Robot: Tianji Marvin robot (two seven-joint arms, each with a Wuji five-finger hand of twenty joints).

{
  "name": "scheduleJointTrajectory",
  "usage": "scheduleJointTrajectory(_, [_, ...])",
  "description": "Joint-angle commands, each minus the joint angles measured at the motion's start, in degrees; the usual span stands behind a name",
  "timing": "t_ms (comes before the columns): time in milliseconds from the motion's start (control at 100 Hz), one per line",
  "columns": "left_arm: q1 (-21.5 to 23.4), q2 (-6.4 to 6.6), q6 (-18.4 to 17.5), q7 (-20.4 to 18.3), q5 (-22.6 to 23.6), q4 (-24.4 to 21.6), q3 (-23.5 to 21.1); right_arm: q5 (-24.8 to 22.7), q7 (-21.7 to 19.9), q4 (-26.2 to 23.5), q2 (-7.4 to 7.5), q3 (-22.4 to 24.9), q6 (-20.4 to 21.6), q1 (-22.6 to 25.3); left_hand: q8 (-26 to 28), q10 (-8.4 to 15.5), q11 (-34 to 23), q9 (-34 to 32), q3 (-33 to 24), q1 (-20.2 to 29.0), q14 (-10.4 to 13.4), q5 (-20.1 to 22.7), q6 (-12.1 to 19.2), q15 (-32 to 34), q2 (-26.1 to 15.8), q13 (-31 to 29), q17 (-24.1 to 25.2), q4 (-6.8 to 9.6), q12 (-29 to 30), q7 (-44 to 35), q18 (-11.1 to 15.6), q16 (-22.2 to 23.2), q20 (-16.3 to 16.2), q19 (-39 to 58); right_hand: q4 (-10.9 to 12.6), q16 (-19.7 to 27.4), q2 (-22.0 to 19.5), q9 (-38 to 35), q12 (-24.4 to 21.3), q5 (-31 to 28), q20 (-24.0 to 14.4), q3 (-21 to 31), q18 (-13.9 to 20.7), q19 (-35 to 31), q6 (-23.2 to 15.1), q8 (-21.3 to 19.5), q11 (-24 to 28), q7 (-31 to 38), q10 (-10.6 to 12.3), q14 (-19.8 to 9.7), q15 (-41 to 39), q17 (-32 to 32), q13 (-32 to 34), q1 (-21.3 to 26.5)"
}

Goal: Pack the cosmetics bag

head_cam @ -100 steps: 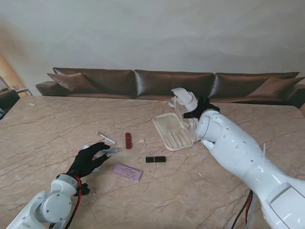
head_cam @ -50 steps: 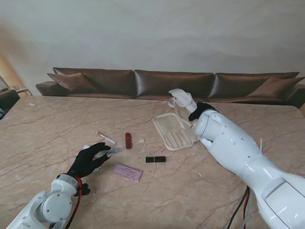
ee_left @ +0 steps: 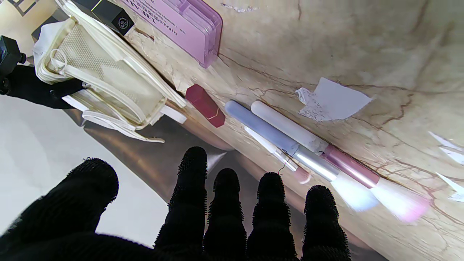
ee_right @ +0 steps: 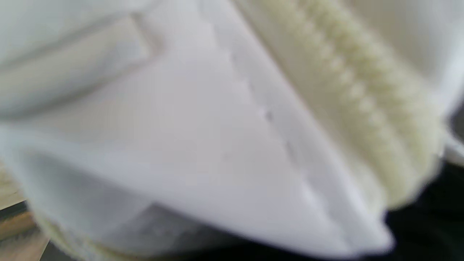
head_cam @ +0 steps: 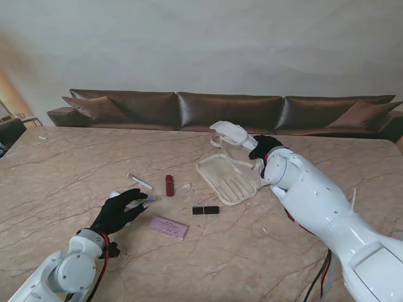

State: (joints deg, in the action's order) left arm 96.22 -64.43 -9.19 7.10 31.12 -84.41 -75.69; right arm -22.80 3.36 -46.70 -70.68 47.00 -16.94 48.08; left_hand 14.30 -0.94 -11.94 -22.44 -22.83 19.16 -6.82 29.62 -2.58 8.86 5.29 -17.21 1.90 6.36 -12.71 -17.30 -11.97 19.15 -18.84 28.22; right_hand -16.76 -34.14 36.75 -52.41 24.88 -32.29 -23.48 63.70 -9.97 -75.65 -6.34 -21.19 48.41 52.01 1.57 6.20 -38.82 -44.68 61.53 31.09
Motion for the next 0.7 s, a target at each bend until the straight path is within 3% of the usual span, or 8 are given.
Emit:
scheduleJointTrajectory(0, [0.3,-0.01,0.2,-0.2,0.2,-0.4,0.0,0.5,-0.3,-1.4,-0.06,0.3,0.4,0.9,0.7,1.7,0.5,0.9,-0.2,0.1,1.2,0.3,1.5,-0.5,-1.6,1.2,0.4,1.54,0.4,-0.8,-0.2,0.0,-1.0,-0.3,0.1,-1.4,-3.4,-3.1,-0.1,-4.0,0.3,1.5,0.5,-2.4,-8.5,0.4,-0.1,6.8,1.0,-2.1,-3.6,-1.8,4.9,6.8])
scheduleJointTrajectory(290, [0.5,0.13,0.4,-0.5,0.9,-0.8,-0.2,1.2,-1.5,-5.1,0.85,2.2,5.0,3.2,0.8,1.7,0.2,0.3,-1.8,1.2,0.6,0.8,1.4,0.0,-0.8,0.7,0.1,1.36,0.2,-1.2,-0.5,0.4,-1.7,0.4,0.5,-1.9,-4.7,-4.3,0.0,-5.6,0.3,1.0,0.0,-2.8,-8.2,0.4,-0.3,6.4,1.0,-1.9,-3.6,-2.2,5.7,10.5])
scheduleJointTrajectory(590, [0.2,0.10,0.2,0.1,1.5,-1.0,0.6,2.5,-2.9,-4.8,1.11,2.0,10.8,3.4,0.8,1.3,-0.7,-0.8,-4.2,1.5,-0.4,1.1,0.9,0.8,0.6,-0.2,-0.4,1.20,-0.4,-1.8,-0.9,1.2,-2.7,1.9,0.6,-2.2,-4.4,-3.9,0.4,-5.3,0.2,0.9,0.0,-2.7,-7.6,0.2,-0.5,5.4,1.0,-2.0,-3.4,-1.5,5.3,11.2])
scheduleJointTrajectory(670, [-0.1,0.06,0.3,0.5,1.8,-0.8,1.3,2.4,-2.8,-5.1,1.14,2.0,11.3,3.7,0.8,0.9,-1.5,-1.6,-8.5,2.2,-1.3,1.3,0.5,1.8,2.8,-0.8,-0.5,0.64,-2.1,-2.6,-0.8,2.5,-3.8,3.0,0.5,-2.3,-4.2,-3.9,0.4,-5.2,0.1,0.9,-0.1,-2.7,-7.6,0.1,-0.5,5.4,1.0,-2.0,-3.4,-1.4,5.3,10.7])
scheduleJointTrajectory(690, [-0.2,0.05,0.4,0.6,2.0,-0.8,1.5,2.4,-2.8,-5.2,1.17,2.0,11.3,3.7,0.8,0.9,-1.8,-1.9,-11.1,2.8,-1.6,1.3,0.4,2.2,4.0,-1.0,-0.4,-0.67,-3.2,-3.0,-0.8,3.4,-4.3,3.3,0.5,-2.3,-4.2,-3.9,0.4,-5.2,0.1,0.9,-0.1,-2.8,-7.6,0.1,-0.5,5.4,1.0,-2.0,-3.4,-1.4,5.3,10.5])
